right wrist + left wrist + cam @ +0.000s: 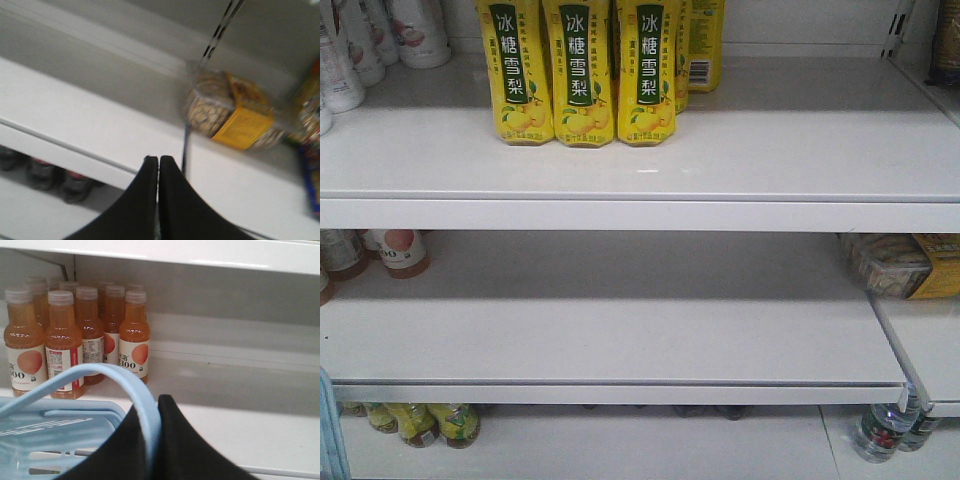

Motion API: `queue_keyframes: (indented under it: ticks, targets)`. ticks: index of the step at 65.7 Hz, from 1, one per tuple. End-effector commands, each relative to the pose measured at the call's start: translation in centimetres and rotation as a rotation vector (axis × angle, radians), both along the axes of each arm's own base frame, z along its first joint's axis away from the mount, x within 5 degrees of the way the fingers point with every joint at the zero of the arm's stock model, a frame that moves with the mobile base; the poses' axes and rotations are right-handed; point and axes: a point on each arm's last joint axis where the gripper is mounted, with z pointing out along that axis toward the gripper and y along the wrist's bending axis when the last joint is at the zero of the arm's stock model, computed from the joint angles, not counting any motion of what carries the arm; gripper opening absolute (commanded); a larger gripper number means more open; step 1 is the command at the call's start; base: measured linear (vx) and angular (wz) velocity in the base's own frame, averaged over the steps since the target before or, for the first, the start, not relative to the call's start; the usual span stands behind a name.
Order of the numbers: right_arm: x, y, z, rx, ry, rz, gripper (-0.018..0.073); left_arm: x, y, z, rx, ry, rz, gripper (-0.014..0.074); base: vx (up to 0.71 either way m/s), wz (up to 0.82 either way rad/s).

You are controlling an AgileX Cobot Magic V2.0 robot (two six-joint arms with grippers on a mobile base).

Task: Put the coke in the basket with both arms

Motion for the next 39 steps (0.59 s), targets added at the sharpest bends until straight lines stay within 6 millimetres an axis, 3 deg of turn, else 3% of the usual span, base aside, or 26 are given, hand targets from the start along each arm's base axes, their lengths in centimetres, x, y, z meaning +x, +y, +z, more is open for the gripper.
queue_keyframes:
  ticks: [1,10,39]
  targets:
    - [-0.1,-0.4,1.0,-0.164,-0.156,-0.018,-0.0006,-0.3,0.0,2.7,0.062,-0.217,0.008,-0.0006,0.0,0.0]
    - [0.0,-0.4,1.7,-0.232,-0.234,-0.024,-0.0006,-0.3,0.0,2.7,0.062,-0.218,0.008,-0.0006,0.0,0.0]
    - [0.0,-0.3,2.1,-0.058,-0.271,-0.031,-0.0006,-0.3,0.0,2.7,0.062,-0.218,0.008,-0.0006,0.0,0.0]
